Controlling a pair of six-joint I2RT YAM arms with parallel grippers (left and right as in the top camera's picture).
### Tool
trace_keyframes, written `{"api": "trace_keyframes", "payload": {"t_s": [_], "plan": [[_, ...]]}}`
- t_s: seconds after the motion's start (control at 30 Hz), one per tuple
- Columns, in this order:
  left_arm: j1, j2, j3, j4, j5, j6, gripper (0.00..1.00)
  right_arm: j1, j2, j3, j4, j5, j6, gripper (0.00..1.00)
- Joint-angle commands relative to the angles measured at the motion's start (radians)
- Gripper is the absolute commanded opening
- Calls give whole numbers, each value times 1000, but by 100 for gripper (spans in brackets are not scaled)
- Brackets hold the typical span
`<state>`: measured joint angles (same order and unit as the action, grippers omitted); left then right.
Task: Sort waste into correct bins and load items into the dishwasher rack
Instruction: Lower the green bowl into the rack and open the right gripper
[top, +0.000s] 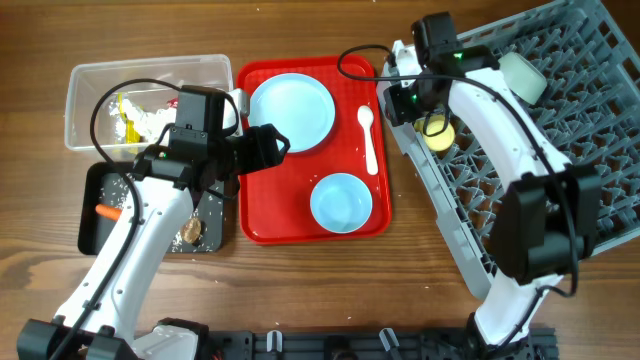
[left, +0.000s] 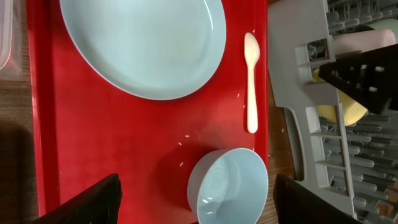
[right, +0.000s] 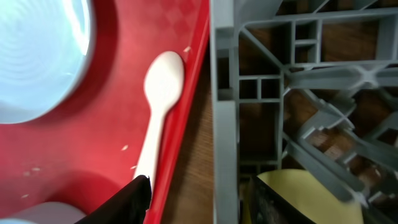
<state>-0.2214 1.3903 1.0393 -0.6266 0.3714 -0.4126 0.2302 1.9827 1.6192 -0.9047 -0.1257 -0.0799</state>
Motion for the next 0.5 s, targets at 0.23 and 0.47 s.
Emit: {"api": "trace_keyframes", "payload": {"t_s": [0.23, 0.47], "plan": [[6, 7, 19, 0, -6, 16, 78, 1, 35, 9, 93, 26, -32, 7], [6, 7, 19, -8, -6, 16, 78, 1, 35, 9, 235, 81, -22, 5]]}}
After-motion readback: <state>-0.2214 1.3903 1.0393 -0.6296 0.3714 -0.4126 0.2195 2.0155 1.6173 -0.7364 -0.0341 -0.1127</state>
